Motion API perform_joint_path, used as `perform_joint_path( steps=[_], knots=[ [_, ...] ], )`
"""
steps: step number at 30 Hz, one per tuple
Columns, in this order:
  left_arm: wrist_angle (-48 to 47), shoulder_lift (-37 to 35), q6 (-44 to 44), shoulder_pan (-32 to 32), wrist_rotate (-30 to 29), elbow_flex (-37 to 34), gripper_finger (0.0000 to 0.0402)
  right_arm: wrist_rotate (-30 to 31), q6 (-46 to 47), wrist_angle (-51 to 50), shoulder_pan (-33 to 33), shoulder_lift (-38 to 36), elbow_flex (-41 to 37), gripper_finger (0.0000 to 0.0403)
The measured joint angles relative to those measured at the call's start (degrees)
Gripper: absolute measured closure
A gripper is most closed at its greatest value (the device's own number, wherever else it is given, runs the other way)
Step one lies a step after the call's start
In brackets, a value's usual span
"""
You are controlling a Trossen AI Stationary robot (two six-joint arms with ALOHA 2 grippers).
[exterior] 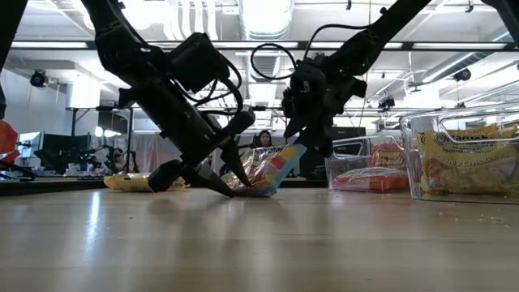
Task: Sort Maruchan noodles
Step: Put the blue noodle pack into the bottom transparent bin
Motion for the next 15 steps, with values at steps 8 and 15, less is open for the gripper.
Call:
perform_joint_path(
  steps=[8, 15],
  knots=[
    [-1.6, 0.0, -1.8, 0.3, -0.8, 0.0, 0.0271, 4.3, 1.2, 1.5, 0.0, 0.0, -2.0, 0.0227],
    [-4.4, -0.1, -5.2, 0.4, -1.0, 0.1, 0.0271, 4.4, 5.0, 6.8, 0.9, 0.0, -4.1, 0.0227]
  ],
)
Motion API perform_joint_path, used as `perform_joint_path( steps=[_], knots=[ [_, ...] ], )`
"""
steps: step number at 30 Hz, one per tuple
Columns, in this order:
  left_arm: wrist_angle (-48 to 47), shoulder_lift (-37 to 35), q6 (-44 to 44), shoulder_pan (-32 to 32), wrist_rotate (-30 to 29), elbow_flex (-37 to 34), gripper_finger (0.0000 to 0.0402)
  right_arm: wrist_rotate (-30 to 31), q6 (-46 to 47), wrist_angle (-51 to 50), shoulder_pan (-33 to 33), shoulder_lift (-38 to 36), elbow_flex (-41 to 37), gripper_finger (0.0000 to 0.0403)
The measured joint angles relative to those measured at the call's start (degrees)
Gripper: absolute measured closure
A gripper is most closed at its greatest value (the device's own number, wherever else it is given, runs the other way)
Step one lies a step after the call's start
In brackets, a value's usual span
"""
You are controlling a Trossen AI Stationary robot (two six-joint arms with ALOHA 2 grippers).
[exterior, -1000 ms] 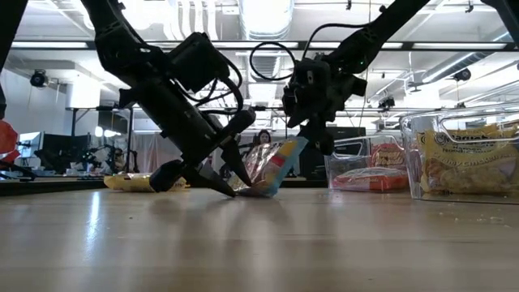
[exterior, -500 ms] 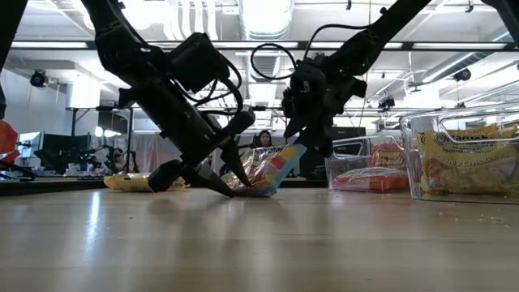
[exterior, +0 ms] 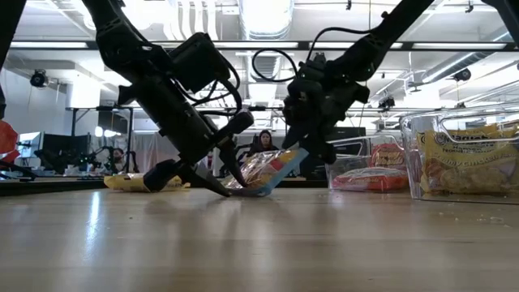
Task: Sort Maruchan noodles
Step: Put the blue noodle pack into the bottom transparent bin
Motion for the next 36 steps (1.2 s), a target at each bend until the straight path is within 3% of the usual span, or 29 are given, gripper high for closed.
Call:
perform_joint_path(
  steps=[11, 23, 36],
  knots=[
    [0.9, 2.3, -3.2, 0.2, 0.2, -0.1, 0.0271, 0.2, 4.7, 6.3, 0.7, 0.0, -1.8, 0.0227],
    [1.3, 2.3, -2.6, 0.2, 0.1, -0.1, 0.0271, 2.9, 6.0, 7.6, 1.3, 3.6, -1.2, 0.0191],
    [1.5, 2.3, -2.6, 0.2, 0.2, -0.1, 0.0271, 2.5, 6.0, 7.9, 1.6, 5.1, 0.8, 0.0232]
  ],
)
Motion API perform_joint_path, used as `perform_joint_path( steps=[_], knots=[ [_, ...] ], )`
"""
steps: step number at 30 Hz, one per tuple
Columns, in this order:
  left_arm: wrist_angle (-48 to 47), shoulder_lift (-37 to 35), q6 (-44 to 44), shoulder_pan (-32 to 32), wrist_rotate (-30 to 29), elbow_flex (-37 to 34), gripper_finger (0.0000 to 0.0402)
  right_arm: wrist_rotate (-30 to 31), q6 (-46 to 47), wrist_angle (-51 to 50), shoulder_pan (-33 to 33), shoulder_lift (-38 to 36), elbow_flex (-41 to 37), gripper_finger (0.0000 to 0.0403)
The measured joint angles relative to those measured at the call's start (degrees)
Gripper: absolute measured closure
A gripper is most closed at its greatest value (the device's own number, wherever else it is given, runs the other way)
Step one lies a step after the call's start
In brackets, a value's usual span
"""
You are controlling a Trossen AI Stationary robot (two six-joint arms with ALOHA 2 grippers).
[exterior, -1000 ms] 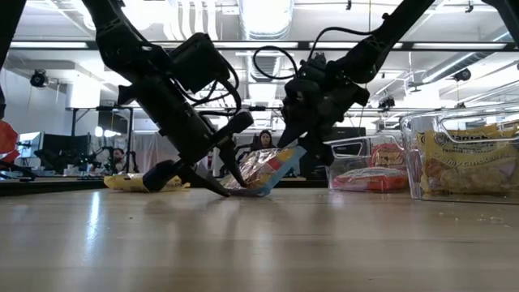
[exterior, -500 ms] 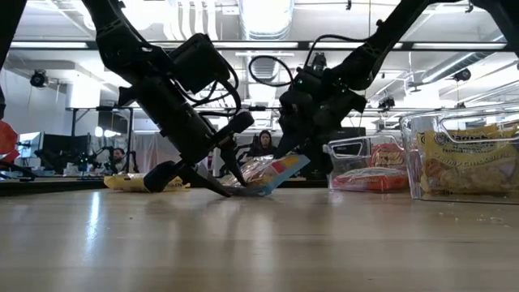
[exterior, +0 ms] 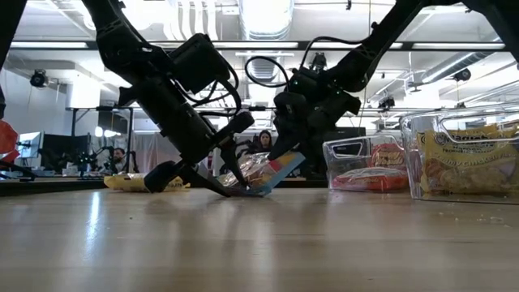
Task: Sort Maruchan noodles
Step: Put the blue noodle pack into the bottom transparent bin
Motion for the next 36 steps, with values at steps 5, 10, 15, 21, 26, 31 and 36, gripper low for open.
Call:
perform_joint_path(
  steps=[5, 10, 15, 21, 26, 31, 36],
  knots=[
    [0.4, 0.0, 0.0, 0.0, 0.0, 0.0, 0.0271, -0.1, -0.3, 0.1, 0.0, 0.0, 0.1, 0.0267],
    [2.4, -1.0, 2.8, 0.0, 0.9, -0.2, 0.0271, -0.5, -0.4, 0.1, 0.0, 0.0, 0.4, 0.0289],
    [2.7, -3.6, 7.1, 0.0, 2.5, -0.9, 0.027, 0.2, -0.4, -0.8, -0.4, -0.1, 1.5, 0.0291],
    [3.1, -8.8, 7.9, -0.1, 2.5, -6.1, 0.027, 0.4, 0.0, -3.8, -1.3, -0.3, 3.7, 0.0291],
    [4.4, -13.4, 7.7, -0.1, 1.5, -11.9, 0.0271, 0.6, 0.1, -10.0, -1.6, -0.3, 6.9, 0.0292],
    [5.2, -17.0, 7.7, 0.0, 0.2, -15.6, 0.0271, 1.2, 0.0, -19.8, -0.8, -0.3, 11.9, 0.029],
    [5.3, -18.5, 7.8, 0.0, 0.2, -17.5, 0.0271, 9.9, -1.1, -30.0, 1.8, -1.6, 17.4, 0.0289]
  ],
)
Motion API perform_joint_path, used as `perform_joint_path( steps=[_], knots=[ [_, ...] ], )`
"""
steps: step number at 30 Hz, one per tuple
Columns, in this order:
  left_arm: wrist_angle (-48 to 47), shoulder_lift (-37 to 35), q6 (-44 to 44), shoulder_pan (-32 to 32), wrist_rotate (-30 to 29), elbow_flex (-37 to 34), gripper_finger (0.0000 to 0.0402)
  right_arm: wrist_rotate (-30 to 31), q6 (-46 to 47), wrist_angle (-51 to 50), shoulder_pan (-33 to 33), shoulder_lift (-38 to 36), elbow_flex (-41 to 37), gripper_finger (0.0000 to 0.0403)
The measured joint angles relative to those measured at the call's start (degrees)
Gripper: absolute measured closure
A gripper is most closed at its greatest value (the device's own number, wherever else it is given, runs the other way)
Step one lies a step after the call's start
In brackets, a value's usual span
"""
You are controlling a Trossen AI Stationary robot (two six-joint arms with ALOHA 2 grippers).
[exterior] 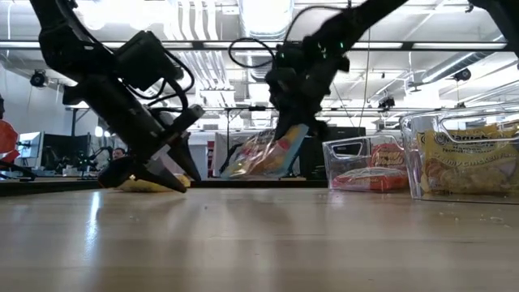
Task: Sort Maruchan noodles
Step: Put the blue noodle pack into the bottom transparent bin
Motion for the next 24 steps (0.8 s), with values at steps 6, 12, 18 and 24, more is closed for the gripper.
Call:
perform_joint_path(
  steps=[6, 12, 18, 24],
  knots=[
    [0.0, -0.3, 2.8, 0.2, 0.4, -0.3, 0.0271, 9.0, 1.2, -13.0, 5.4, -4.4, 4.0, 0.0288],
    [0.0, -0.3, 3.9, 0.3, 0.4, -0.3, 0.0271, 18.2, 6.9, -21.5, 11.9, -11.9, 3.6, 0.0287],
    [0.0, -0.3, 5.9, 0.4, 0.4, -0.3, 0.0271, 20.4, 17.0, -24.5, 19.1, -19.9, 0.4, 0.0287],
    [0.0, -0.4, 6.6, 0.3, 5.1, -0.3, 0.0271, 22.4, 38.1, -24.5, 33.3, -27.0, -3.6, 0.0287]
  ],
)
